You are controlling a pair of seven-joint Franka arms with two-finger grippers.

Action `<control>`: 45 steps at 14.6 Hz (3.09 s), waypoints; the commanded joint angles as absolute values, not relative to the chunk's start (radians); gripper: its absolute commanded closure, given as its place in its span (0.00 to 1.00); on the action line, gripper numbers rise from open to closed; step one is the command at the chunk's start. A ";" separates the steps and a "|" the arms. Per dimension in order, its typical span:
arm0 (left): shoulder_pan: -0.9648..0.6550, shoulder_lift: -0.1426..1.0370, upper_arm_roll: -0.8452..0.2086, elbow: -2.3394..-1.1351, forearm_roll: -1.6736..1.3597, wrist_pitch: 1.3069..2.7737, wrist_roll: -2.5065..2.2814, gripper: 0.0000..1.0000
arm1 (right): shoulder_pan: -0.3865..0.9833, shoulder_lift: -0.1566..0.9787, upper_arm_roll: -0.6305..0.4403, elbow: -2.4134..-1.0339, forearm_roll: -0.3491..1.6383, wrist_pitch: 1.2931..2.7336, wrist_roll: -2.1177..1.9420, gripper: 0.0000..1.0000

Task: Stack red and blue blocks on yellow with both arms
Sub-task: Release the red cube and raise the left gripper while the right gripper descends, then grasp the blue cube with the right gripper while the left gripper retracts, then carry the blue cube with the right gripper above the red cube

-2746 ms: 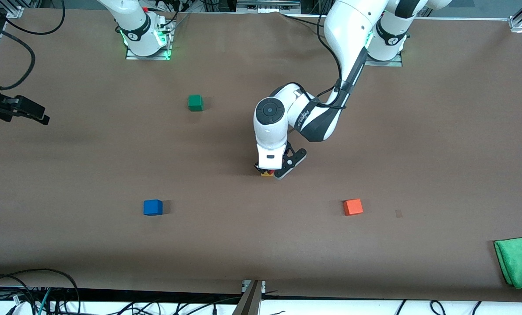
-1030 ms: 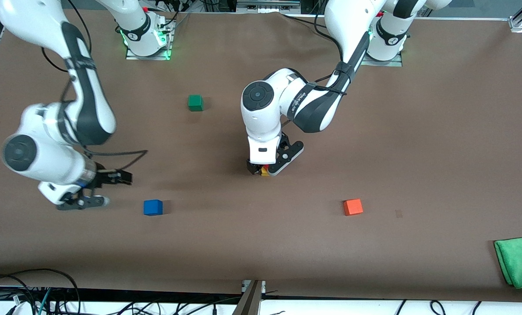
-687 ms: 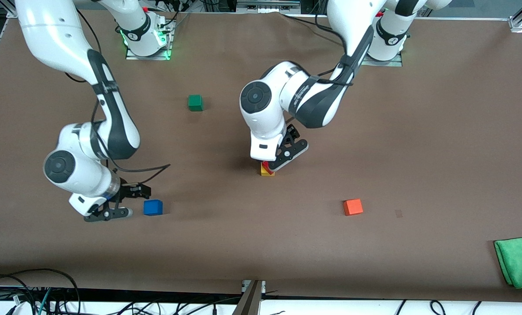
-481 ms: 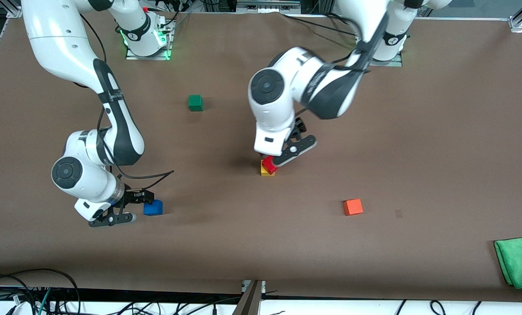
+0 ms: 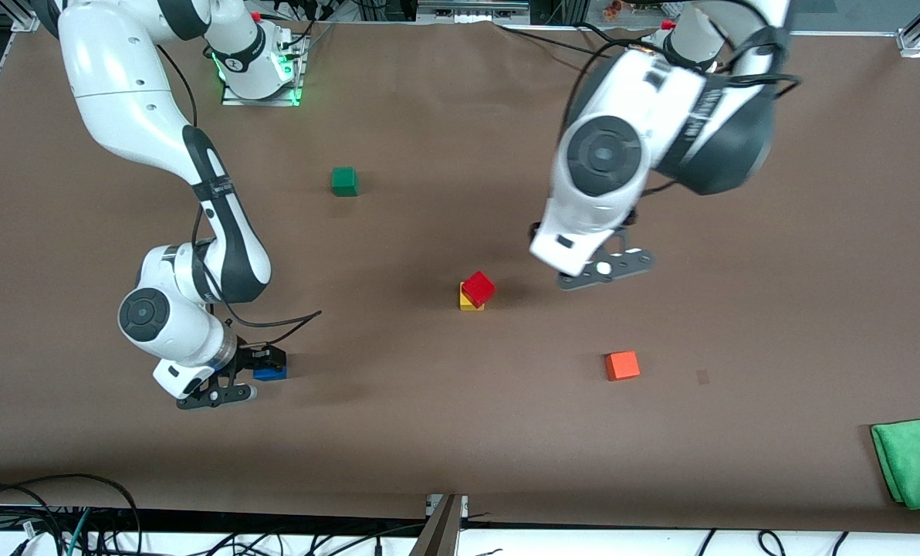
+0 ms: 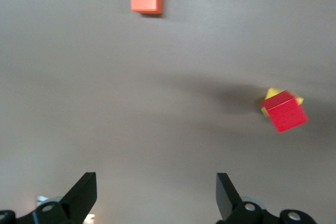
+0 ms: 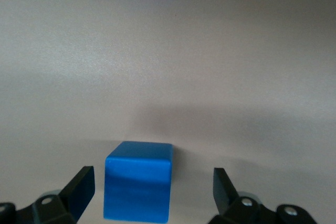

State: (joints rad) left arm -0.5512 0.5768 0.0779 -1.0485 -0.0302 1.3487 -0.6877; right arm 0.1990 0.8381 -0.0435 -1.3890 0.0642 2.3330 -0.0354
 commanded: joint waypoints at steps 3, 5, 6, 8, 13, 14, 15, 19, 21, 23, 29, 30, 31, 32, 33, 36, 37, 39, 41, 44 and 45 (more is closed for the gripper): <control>-0.408 0.439 0.075 -1.162 -0.034 1.285 -0.396 0.00 | 0.196 0.876 -0.038 -1.356 0.081 2.352 -0.037 0.02; -0.344 0.387 0.077 -1.202 -0.032 1.279 -0.287 0.00 | 0.196 0.876 -0.034 -1.356 0.087 2.350 -0.038 0.15; -0.313 0.376 0.077 -1.209 -0.032 1.267 -0.241 0.00 | 0.195 0.874 -0.028 -1.358 0.100 2.350 -0.040 0.21; -0.264 0.364 0.078 -1.209 -0.031 1.244 -0.172 0.00 | 0.195 0.876 -0.028 -1.361 0.104 2.350 -0.040 0.41; -0.126 0.321 0.074 -1.216 0.012 1.204 0.021 0.00 | 0.212 0.853 -0.006 -1.356 0.104 2.281 -0.035 0.87; -0.089 0.293 0.074 -1.242 0.014 1.207 0.062 0.00 | 0.218 0.836 -0.003 -1.355 0.104 2.254 -0.034 0.87; -0.066 0.276 0.074 -1.270 0.014 1.215 0.102 0.00 | 0.225 0.819 -0.002 -1.355 0.106 2.229 -0.012 0.87; 0.005 0.219 0.081 -1.386 0.049 1.310 0.236 0.00 | 0.282 0.772 0.020 -1.271 0.104 2.062 0.151 0.87; 0.006 0.212 0.081 -1.436 0.063 1.376 0.253 0.00 | 0.330 0.773 0.023 -1.177 0.103 1.972 0.246 0.87; -0.003 0.193 0.081 -1.506 0.058 1.461 0.235 0.00 | 0.388 0.773 0.025 -1.138 0.103 1.941 0.352 0.87; -0.093 0.130 0.080 -1.729 -0.008 1.733 0.065 0.00 | 0.616 0.795 0.012 -1.083 0.084 2.017 0.707 0.87; -0.095 0.126 0.074 -1.738 -0.008 1.750 0.039 0.00 | 0.641 0.796 0.012 -1.083 0.077 2.037 0.747 0.86; -0.094 0.117 0.074 -1.740 -0.011 1.753 0.043 0.00 | 0.661 0.802 0.012 -1.081 0.069 2.060 0.782 0.86; -0.091 0.095 0.074 -1.738 -0.018 1.747 0.051 0.00 | 0.679 0.810 0.012 -1.081 0.063 2.086 0.816 0.86; -0.091 0.071 0.074 -1.738 -0.028 1.738 0.049 0.00 | 0.696 0.818 0.011 -1.083 0.051 2.101 0.836 0.86; -0.097 0.023 0.074 -1.718 -0.031 1.678 0.045 0.00 | 0.713 0.841 0.012 -1.081 0.014 2.109 0.854 0.85; -0.097 0.002 0.074 -1.718 -0.031 1.677 0.041 0.00 | 0.721 0.845 0.012 -1.083 0.011 2.123 0.867 0.85; -0.098 -0.035 0.072 -1.717 -0.031 1.667 0.040 0.00 | 0.735 0.862 0.012 -1.081 -0.008 2.147 0.896 0.85; -0.098 -0.054 0.069 -1.692 -0.026 1.663 0.034 0.00 | 0.741 0.874 0.012 -1.081 -0.015 2.163 0.904 0.83; -0.100 -0.046 0.067 -1.626 -0.012 1.654 0.012 0.00 | 0.747 0.874 0.012 -1.083 -0.021 2.157 0.904 0.82; -0.100 -0.045 0.067 -1.614 -0.014 1.628 0.012 0.00 | 0.749 0.873 0.012 -1.083 -0.021 2.155 0.905 0.82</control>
State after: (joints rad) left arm -0.0951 -0.0518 0.0687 -1.6585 -0.0135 1.6704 0.0290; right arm 0.7337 0.8581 0.0228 -1.1224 -0.0005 2.1679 0.8798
